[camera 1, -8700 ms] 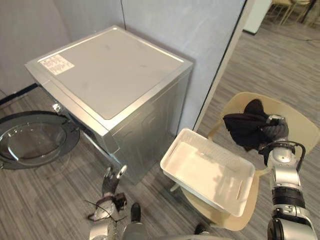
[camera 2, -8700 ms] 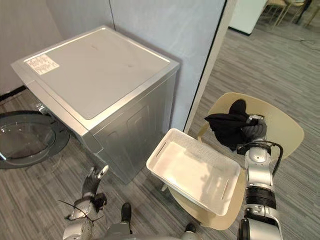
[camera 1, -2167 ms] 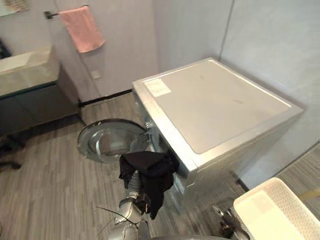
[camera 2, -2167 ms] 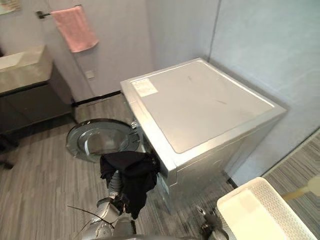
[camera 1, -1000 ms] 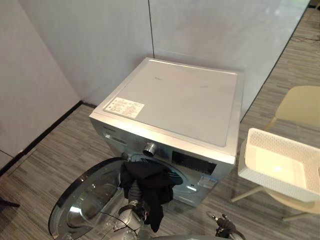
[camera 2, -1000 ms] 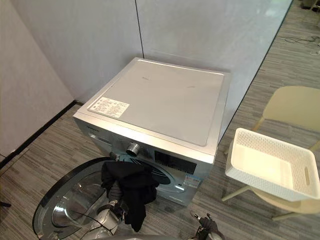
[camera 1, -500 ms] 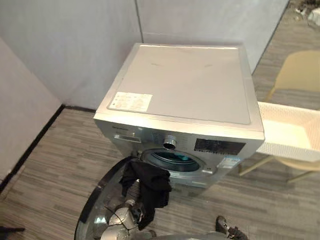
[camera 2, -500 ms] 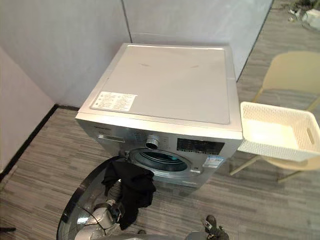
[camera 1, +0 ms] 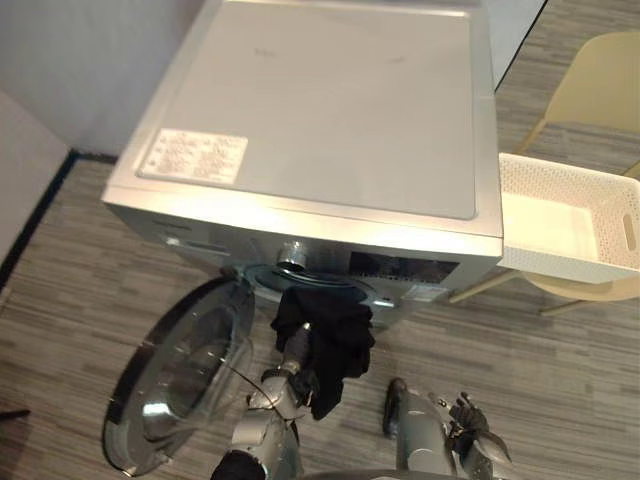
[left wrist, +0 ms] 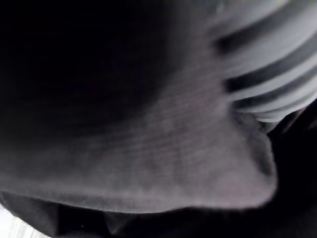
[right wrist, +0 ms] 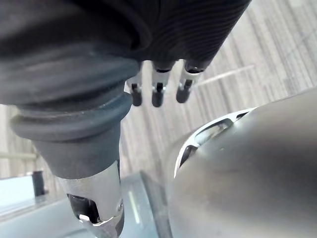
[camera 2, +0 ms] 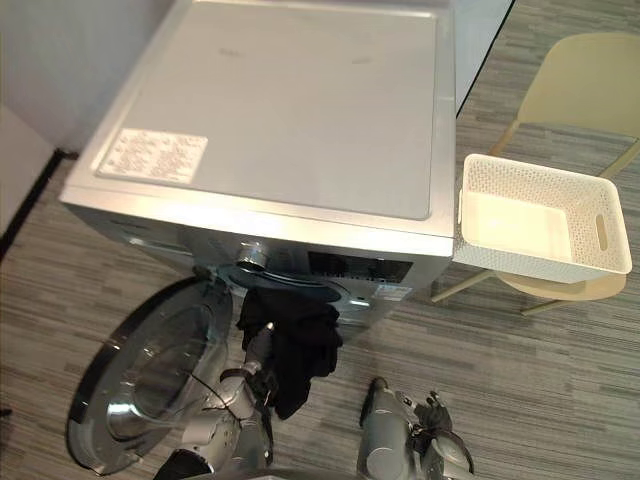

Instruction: Pick up the laundry basket with both hands and put the clothes into the washing machine.

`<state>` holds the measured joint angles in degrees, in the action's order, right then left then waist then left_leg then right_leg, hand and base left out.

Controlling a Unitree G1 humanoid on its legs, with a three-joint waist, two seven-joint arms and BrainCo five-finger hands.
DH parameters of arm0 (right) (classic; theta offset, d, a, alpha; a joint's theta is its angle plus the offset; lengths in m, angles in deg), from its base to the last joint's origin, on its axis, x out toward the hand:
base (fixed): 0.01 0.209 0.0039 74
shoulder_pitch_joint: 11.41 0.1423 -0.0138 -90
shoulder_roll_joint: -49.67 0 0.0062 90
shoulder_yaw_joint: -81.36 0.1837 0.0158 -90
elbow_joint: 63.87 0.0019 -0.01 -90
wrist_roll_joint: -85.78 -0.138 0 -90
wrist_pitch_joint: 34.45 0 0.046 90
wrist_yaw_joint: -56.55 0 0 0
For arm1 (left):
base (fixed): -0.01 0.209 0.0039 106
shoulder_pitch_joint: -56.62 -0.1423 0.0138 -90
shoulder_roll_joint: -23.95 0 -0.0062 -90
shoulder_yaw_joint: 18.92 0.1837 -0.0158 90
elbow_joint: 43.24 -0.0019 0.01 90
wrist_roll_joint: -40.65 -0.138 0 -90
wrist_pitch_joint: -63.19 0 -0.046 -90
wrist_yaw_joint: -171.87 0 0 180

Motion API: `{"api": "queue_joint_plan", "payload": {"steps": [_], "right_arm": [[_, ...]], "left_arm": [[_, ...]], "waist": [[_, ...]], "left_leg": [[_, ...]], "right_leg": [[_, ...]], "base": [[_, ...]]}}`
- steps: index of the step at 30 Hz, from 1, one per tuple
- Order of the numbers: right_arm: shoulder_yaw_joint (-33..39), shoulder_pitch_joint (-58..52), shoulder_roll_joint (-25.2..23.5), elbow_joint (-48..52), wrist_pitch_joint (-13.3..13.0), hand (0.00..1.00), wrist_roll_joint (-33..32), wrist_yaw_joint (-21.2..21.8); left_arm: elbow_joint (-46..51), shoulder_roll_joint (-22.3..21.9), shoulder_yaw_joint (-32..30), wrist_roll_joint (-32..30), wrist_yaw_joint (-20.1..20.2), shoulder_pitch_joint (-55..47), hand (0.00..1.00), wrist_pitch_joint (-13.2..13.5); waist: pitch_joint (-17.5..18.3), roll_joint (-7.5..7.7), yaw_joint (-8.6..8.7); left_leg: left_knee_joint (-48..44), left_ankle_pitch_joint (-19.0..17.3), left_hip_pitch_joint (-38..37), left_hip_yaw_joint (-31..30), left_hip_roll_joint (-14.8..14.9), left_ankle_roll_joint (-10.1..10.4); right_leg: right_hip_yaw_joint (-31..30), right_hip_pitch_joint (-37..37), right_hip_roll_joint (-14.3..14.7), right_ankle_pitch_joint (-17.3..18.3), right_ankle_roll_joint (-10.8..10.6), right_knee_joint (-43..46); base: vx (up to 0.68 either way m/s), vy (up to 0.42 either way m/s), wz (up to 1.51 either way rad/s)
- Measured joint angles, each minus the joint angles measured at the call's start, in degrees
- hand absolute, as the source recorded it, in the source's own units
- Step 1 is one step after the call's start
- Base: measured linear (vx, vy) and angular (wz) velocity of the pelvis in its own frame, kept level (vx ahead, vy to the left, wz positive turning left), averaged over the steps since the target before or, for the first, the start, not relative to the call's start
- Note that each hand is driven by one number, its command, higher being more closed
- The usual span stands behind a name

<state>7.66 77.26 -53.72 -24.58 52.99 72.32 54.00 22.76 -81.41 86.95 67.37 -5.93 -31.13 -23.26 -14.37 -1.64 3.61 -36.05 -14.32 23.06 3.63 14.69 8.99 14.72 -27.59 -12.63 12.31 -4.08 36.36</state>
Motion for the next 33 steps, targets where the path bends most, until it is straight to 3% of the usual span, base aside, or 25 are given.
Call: {"api": "queue_joint_plan", "payload": {"steps": [1,4,5,11,13,19,28,29,33], "right_arm": [[-0.5,0.9,0.0,1.4,-0.2,0.0,-0.1,-0.1],[-1.6,2.5,-0.2,4.1,-1.2,0.0,-2.5,-1.0],[-1.8,3.9,-0.6,5.2,-1.4,0.0,-3.6,-1.3],[-3.6,5.9,-0.6,10.2,-2.9,0.0,-6.5,-4.0],[-3.9,6.0,-1.3,13.9,-3.8,0.0,-7.0,-5.0],[-4.2,6.0,-1.5,19.0,-6.1,0.0,-7.8,-5.0],[-4.8,5.8,-1.6,19.5,-6.1,0.0,-11.3,-4.5],[-5.1,5.3,-1.5,19.7,-6.1,0.0,-11.3,-3.7],[-5.1,3.2,-1.1,20.1,-6.1,0.0,-11.4,-2.5]], "left_arm": [[0.0,-0.7,-0.6,0.4,-0.9,2.1,1.0,0.1],[-0.9,-1.7,-2.8,1.6,-3.0,6.6,1.0,0.3],[-2.2,-2.2,-4.3,2.0,-4.5,9.7,1.0,0.7],[-8.9,-1.8,-14.1,4.5,-11.4,21.5,1.0,1.4],[-10.4,0.9,-18.9,6.1,-13.6,28.1,1.0,1.8],[-12.7,8.3,-25.5,10.1,-17.4,44.5,1.0,3.2],[-12.8,20.7,-26.5,20.0,-17.9,68.6,1.0,4.6],[-12.4,22.5,-24.0,19.9,-17.4,69.6,1.0,8.0],[-12.7,22.8,-17.4,20.1,-19.6,71.4,1.0,8.1]], "waist": [[-1.3,0.41,0.05],[-3.2,0.57,0.09],[-4.8,1.36,0.06],[-6.4,1.84,-0.17],[-8.1,2.6,0.15],[-11.6,3.54,0.52],[-12.3,4.41,0.49],[-12.5,4.66,0.55],[-12.9,4.81,0.06]], "left_leg": [[-2.6,-2.3,2.7,0.9,1.3,0.3],[-6.5,-6.6,8.4,2.0,3.7,1.2],[-9.1,-7.4,11.3,2.8,4.5,1.0],[-16.1,-9.0,21.9,3.6,8.4,1.6],[-17.8,-9.1,25.1,4.2,10.0,1.9],[-22.1,-9.3,31.5,4.6,13.4,2.1],[-21.5,-9.3,34.7,6.7,15.5,2.1],[-21.0,-9.3,34.7,7.4,15.6,2.0],[-20.9,-9.3,34.7,7.7,15.6,2.0]], "right_leg": [[-0.8,-3.6,0.4,2.1,0.4,3.4],[-2.1,-11.3,1.0,3.6,1.0,8.9],[-3.3,-14.9,1.5,3.9,1.2,11.5],[-5.9,-26.9,4.3,3.5,2.3,15.6],[-6.7,-30.8,5.8,2.8,3.4,16.6],[-6.8,-36.6,8.3,2.3,4.1,17.9],[-7.1,-39.5,10.6,-1.9,4.2,12.6],[-7.1,-39.4,10.6,-2.8,4.3,11.3],[-6.8,-38.2,10.5,-3.7,4.2,9.4]], "base": [[-0.15,-0.106,-0.14],[-0.16,-0.043,-0.32],[-0.15,-0.042,-0.33],[-0.11,-0.03,-0.36],[-0.04,-0.053,-0.36],[-0.01,-0.035,-0.23],[0.01,0.031,-0.21],[0.01,0.078,-0.17],[0.01,0.081,-0.02]]}}
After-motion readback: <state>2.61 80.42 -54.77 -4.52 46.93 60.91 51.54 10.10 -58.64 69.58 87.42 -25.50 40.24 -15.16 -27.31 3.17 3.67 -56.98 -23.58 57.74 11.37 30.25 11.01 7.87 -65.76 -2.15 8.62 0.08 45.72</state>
